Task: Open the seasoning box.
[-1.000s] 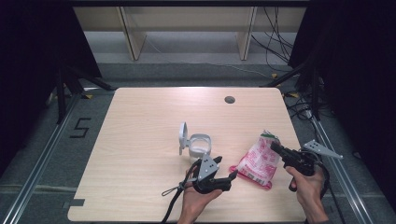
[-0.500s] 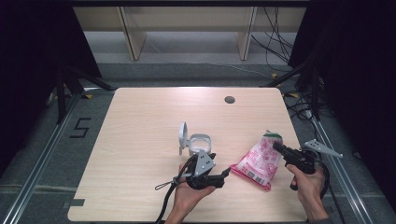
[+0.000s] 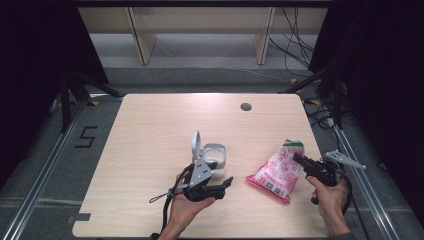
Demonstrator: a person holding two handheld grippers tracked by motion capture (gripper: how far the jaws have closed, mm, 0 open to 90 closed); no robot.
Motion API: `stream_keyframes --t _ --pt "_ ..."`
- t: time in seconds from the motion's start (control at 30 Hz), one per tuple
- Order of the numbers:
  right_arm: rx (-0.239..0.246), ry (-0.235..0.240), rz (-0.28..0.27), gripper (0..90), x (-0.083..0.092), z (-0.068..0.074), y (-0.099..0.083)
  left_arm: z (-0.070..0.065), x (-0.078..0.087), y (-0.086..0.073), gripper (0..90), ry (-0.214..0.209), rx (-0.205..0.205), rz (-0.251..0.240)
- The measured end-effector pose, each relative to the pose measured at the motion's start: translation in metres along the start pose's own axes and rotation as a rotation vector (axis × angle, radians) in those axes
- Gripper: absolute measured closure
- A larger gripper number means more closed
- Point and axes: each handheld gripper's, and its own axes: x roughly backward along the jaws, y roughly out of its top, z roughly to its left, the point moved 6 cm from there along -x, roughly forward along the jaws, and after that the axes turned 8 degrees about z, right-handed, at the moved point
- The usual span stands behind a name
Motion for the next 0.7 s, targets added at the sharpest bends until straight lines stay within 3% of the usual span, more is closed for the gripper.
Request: stream_keyframes --t 0.07,0.1,0.13,0.2,0.3,0.5,0.57,0.6,0.63,0.7 --pt "-0.011 0.001 0.007 83.5 0.001 0.001 -0.001 0.003 0.004 -0.006 31.9 0.010 0.012 0.004" --pt "0.007 -0.018 0.004 82.3 0.001 -0.001 0.000 0.004 0.005 -0.009 31.8 0.006 -0.004 0.024" --pt "0.013 -0.022 0.009 81.7 0.001 -0.001 -0.001 0.005 0.005 -0.010 31.8 0.002 0.005 0.011" --pt "0.010 -0.006 -0.020 79.3 -0.001 0.002 0.000 0.008 0.007 -0.013 31.9 0.014 0.009 0.022" --pt "0.017 -0.038 0.026 74.8 0.001 0.001 -0.002 0.012 0.009 -0.013 31.8 0.022 0.016 0.018" --pt "0.036 -0.050 0.010 67.6 0.000 -0.002 -0.003 0.017 0.011 -0.017 31.7 0.032 0.016 0.034" --pt "0.030 -0.067 0.034 65.7 0.001 -0.001 -0.005 0.018 0.010 -0.020 31.6 0.024 0.017 0.039" --pt "0.056 -0.077 0.033 65.0 0.002 -0.004 -0.004 0.019 0.011 -0.021 31.6 0.030 0.015 0.043" --pt "0.011 -0.074 0.033 63.1 0.004 -0.001 -0.005 0.020 0.012 -0.022 31.6 0.030 0.016 0.045" --pt "0.025 -0.069 0.006 59.8 0.003 -0.002 -0.004 0.022 0.014 -0.022 31.6 0.037 0.019 0.048"
